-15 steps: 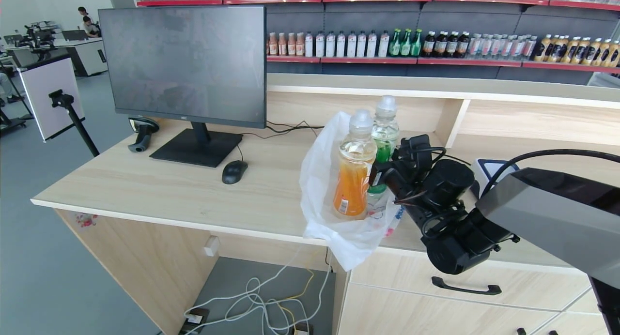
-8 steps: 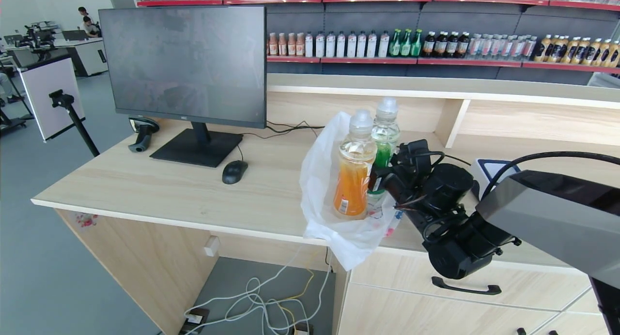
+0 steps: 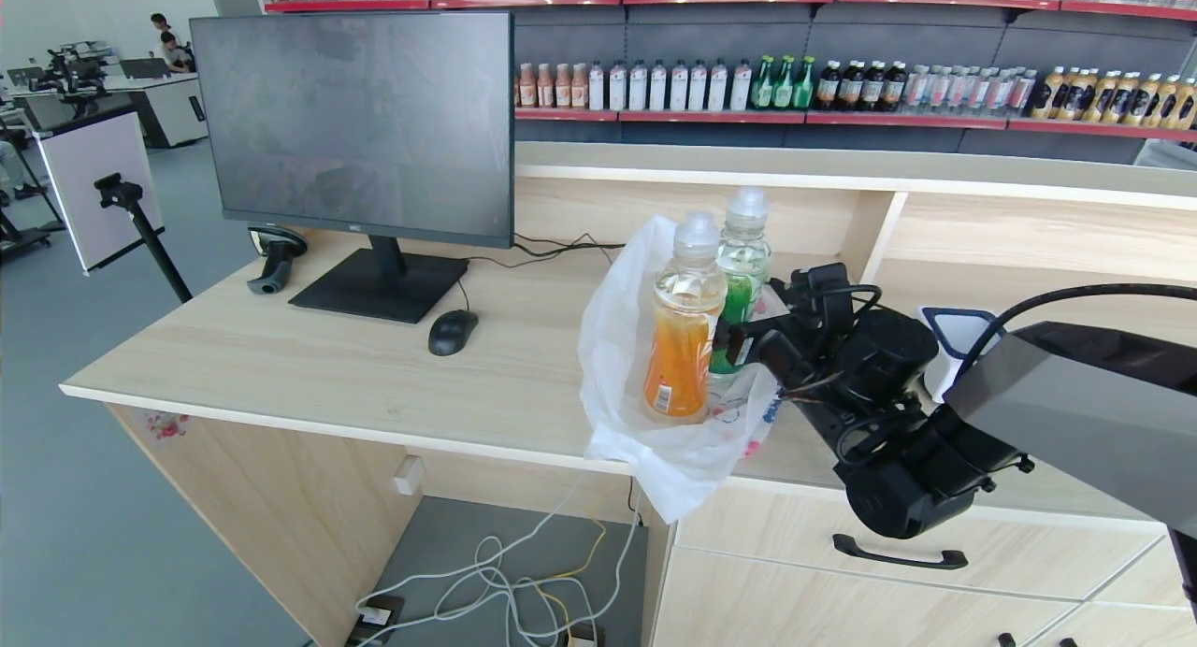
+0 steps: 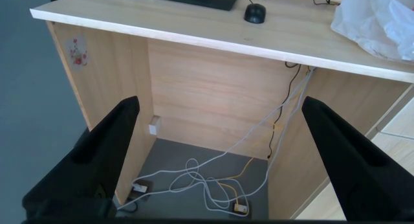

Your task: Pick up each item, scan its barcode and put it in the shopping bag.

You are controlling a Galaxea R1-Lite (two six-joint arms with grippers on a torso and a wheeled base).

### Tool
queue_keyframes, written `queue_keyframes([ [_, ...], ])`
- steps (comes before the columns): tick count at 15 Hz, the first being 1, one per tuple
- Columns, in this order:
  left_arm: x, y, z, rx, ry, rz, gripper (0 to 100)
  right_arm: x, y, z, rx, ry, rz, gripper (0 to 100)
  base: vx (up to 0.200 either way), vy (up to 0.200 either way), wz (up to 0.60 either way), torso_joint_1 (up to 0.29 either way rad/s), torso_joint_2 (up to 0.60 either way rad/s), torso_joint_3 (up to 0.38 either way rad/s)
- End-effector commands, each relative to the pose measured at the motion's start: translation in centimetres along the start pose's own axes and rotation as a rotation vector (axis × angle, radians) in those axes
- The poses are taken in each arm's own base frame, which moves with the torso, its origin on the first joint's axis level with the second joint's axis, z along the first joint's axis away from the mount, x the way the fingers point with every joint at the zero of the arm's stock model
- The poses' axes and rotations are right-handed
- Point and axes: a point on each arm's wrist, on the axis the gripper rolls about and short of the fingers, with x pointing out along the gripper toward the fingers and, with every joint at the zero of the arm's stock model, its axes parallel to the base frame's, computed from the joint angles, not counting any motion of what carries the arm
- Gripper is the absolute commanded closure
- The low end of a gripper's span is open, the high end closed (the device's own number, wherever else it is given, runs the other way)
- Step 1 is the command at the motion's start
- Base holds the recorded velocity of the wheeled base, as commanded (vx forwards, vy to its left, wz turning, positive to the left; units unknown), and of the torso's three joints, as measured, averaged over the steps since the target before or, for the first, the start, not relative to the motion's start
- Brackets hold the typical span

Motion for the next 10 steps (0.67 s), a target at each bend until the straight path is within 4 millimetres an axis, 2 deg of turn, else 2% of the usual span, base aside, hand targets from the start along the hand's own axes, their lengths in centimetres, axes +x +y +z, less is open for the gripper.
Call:
queue_keyframes([
  [1,0.0,0.0,0.0,-0.001,0.000,0.001,0,-1.0,-0.1,1.5,-0.001,-0.005,0.001,0,0.000,0.000,0.00,0.000,0.00,0.000],
  [5,0.0,0.0,0.0,-0.001,0.001,-0.001,0,-2.4,-0.7,3.5,-0.003,-0.014,-0.010,0,0.000,0.000,0.00,0.000,0.00,0.000],
  [7,0.0,0.0,0.0,-0.001,0.001,-0.001,0,-3.9,-0.9,4.2,-0.006,0.009,-0.010,0,0.000,0.000,0.00,0.000,0.00,0.000],
  [9,0.0,0.0,0.0,-0.001,0.003,-0.001,0,-5.6,-1.4,5.7,-0.009,0.010,-0.020,0,0.000,0.000,0.00,0.000,0.00,0.000],
  [10,0.0,0.0,0.0,-0.001,0.003,0.001,0,-7.2,-2.0,7.1,-0.011,0.007,-0.034,0,0.000,0.000,0.00,0.000,0.00,0.000],
])
